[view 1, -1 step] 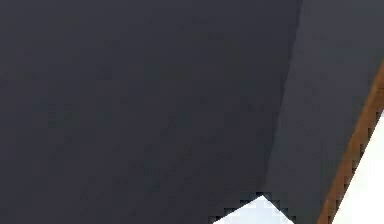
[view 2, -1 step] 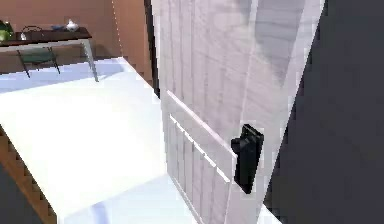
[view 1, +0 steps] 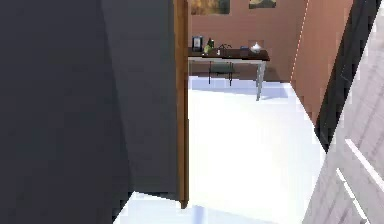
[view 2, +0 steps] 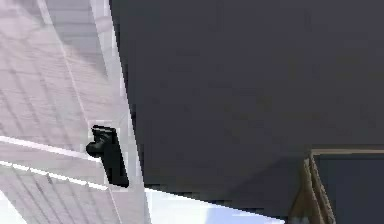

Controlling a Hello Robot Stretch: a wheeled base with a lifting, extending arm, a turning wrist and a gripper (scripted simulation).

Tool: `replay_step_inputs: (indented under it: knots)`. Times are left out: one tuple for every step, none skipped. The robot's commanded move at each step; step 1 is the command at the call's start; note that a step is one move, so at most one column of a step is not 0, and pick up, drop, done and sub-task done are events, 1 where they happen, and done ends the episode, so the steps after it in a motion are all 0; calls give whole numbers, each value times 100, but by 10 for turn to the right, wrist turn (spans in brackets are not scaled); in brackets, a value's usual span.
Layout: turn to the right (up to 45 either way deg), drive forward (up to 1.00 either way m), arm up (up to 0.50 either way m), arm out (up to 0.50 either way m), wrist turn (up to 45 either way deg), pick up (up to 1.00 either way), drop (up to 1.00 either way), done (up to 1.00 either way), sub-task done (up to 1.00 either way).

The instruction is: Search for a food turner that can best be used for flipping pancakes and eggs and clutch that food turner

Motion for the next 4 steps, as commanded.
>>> replay_step_inputs:
  knots:
    - [60,0,0,0,0,0,0,0,0]
    - [30,0,0,0,0,0,0,0,0]
    - [30,0,0,0,0,0,0,0,0]
    - [0,100,0,0,0,0,0,0,0]
